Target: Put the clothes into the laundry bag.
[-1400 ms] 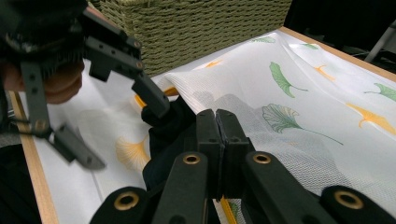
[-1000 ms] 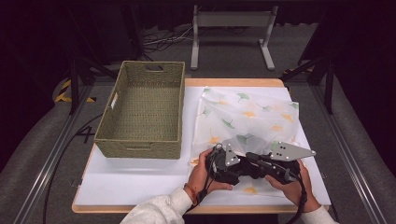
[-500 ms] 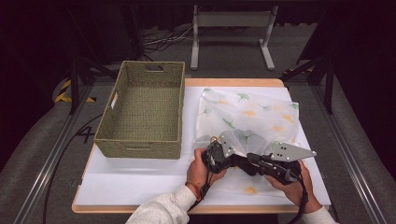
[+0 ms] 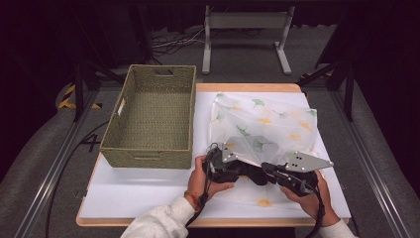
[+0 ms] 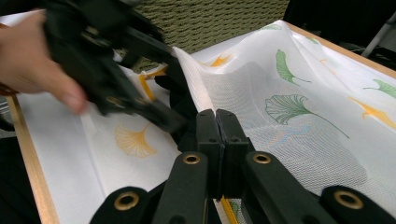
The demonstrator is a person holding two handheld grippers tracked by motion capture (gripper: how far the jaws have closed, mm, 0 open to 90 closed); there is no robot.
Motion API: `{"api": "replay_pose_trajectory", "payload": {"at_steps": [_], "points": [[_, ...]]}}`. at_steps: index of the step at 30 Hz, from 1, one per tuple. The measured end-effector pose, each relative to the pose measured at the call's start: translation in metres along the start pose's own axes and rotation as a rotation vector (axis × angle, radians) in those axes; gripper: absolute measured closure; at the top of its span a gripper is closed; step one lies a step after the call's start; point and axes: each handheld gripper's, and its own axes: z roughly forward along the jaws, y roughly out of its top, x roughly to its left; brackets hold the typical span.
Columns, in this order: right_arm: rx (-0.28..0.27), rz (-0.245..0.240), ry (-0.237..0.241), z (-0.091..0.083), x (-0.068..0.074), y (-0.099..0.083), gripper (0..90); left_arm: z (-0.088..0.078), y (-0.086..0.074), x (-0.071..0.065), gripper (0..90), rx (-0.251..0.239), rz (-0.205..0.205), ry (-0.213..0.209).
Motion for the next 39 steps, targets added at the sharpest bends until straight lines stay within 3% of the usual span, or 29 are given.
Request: {"api": "replay_pose_trajectory", "payload": {"at_steps": [3,8,10,12,13,16,18,20,22,24,25,27,31,33,39], "points": [[-0.008,0.003,-0.006,-0.001,0.000,0.001,89.8,-0.021,-0.008,-0.001,34.1,-0.025,0.009,-0.045],[-0.012,0.004,-0.013,-0.001,0.001,0.002,89.8,-0.038,-0.010,-0.019,50.7,-0.069,0.083,-0.078],[-0.013,0.004,-0.016,-0.001,0.001,0.002,89.8,-0.034,-0.006,-0.031,56.4,-0.069,0.142,-0.131],[-0.013,0.005,-0.014,-0.001,0.002,0.002,89.8,-0.023,-0.001,-0.042,56.9,-0.068,0.178,-0.145],[-0.013,0.007,-0.013,-0.001,0.001,0.002,89.8,-0.016,0.003,-0.046,58.1,-0.068,0.182,-0.162],[-0.012,0.007,-0.013,-0.001,0.002,0.002,89.8,0.009,0.014,-0.057,58.9,-0.059,0.185,-0.163],[-0.013,0.008,-0.015,-0.002,0.002,0.001,89.8,0.023,0.019,-0.060,60.2,-0.043,0.198,-0.142],[-0.010,0.007,-0.013,-0.002,0.001,0.001,89.8,0.042,0.021,-0.057,62.1,-0.019,0.166,-0.096],[-0.007,0.009,-0.010,-0.001,0.001,-0.001,89.8,0.052,0.020,-0.051,65.2,-0.011,0.119,-0.072],[-0.003,0.012,-0.010,-0.001,0.000,-0.002,89.8,0.059,0.020,-0.048,67.2,-0.012,0.106,-0.032],[-0.002,0.013,-0.010,-0.001,-0.001,-0.003,89.8,0.059,0.020,-0.048,67.7,-0.012,0.106,-0.032],[0.001,0.018,-0.010,-0.001,-0.002,-0.003,89.8,0.065,0.020,-0.045,68.4,-0.021,0.087,0.004],[0.010,0.036,-0.006,0.001,-0.005,-0.006,89.8,0.072,0.024,-0.043,71.9,-0.006,0.090,0.068],[0.018,0.034,-0.007,0.002,-0.005,-0.006,89.8,0.075,0.027,-0.040,73.5,-0.005,0.057,0.083],[0.026,0.031,-0.014,0.003,-0.006,-0.007,89.9,0.080,0.033,-0.030,76.0,-0.004,0.010,0.113]]}}
